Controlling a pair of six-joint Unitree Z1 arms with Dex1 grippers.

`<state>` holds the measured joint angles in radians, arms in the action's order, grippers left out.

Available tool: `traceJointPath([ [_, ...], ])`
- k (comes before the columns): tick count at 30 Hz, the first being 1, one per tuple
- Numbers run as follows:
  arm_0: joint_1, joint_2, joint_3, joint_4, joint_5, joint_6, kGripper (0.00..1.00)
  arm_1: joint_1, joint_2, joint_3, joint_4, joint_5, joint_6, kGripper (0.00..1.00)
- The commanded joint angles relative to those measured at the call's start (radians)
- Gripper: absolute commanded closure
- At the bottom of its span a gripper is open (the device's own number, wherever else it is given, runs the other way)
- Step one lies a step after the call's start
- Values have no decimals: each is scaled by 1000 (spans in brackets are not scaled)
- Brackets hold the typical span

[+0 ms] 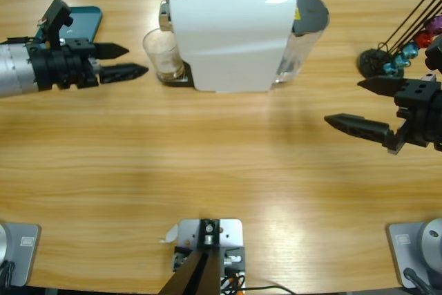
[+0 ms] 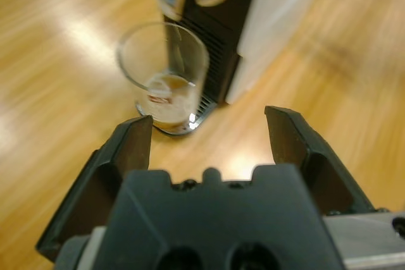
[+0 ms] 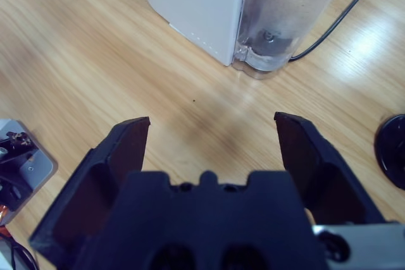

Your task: Pour coffee

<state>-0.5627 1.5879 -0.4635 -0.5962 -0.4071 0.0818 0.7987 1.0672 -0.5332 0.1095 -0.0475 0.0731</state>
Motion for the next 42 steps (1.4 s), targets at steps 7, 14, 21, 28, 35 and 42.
traceJointPath([
  [7,37,161,-40,-89,-56,-1,197,10,34,28,-14,13,-6,138],
  [14,34,217,-54,-116,-98,3,165,10,39,27,-14,12,-6,138],
  [21,34,277,-115,-123,-102,3,165,10,48,25,-14,12,-6,139],
  [28,25,346,-177,-123,-111,0,165,10,55,24,-14,12,-6,138],
  [35,14,390,-189,-124,-121,0,170,10,63,22,-14,12,-6,138],
  [42,14,394,-199,-142,-136,0,648,10,75,19,-14,12,-6,138],
])
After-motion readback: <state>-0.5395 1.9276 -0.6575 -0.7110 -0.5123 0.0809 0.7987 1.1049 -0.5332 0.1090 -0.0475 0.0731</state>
